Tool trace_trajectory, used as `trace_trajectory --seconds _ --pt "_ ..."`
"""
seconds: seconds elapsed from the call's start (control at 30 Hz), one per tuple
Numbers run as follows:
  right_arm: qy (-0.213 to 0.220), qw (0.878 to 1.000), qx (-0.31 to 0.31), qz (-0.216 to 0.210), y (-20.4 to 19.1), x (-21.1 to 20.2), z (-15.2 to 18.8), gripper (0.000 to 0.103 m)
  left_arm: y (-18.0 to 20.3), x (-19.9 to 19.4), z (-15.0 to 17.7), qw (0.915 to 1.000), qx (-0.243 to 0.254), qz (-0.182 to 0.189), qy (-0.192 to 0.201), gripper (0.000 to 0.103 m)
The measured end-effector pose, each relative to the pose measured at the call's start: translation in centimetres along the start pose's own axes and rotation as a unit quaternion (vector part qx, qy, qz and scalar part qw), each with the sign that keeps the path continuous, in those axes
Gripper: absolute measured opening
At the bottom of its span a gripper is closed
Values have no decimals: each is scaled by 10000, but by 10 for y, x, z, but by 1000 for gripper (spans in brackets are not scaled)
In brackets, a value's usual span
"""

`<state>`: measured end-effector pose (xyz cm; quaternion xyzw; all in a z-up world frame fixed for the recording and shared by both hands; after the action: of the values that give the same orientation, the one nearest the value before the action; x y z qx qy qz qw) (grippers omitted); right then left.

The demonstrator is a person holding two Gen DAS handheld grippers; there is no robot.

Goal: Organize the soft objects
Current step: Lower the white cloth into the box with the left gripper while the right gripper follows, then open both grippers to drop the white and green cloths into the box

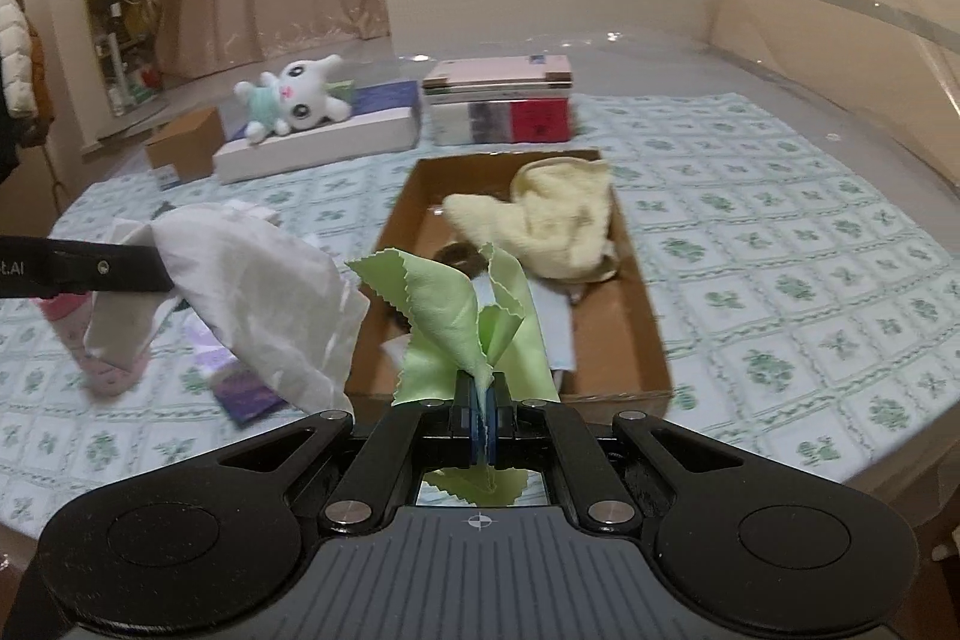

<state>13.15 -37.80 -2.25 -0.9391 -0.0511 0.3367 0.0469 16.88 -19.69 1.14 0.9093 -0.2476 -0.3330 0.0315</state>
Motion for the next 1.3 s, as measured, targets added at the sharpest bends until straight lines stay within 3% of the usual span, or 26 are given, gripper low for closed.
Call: trace_trajectory --seconds 0.47,0.7,1.07,1.17,1.3 --pt "40 9997 211 135 49 38 -35 3 6 80 -32 9999 3 -76 -136 10" --pt "-62 9996 258 112 57 66 -42 3 7 125 -26 9991 2 7 -427 10" --pt "-209 9984 517 83 67 95 -33 3 13 181 7 9930 588 -20 -1026 11" --pt "-217 9980 583 124 70 99 -33 3 15 189 15 9902 770 -52 -1165 14" --pt "-245 9979 571 184 73 101 -32 3 14 183 17 9910 778 -30 -1089 32"
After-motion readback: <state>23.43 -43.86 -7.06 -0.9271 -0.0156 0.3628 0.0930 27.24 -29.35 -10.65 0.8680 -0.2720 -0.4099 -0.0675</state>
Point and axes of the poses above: each gripper's, at about its wrist camera, not at the fingertips, and x roughly the way its jaws point, y to its right, z to its underside, the point moved 7 cm from there along x, roughly the way its jaws point, and after that the axes turned 1 degree about x, right-handed, at the moved point
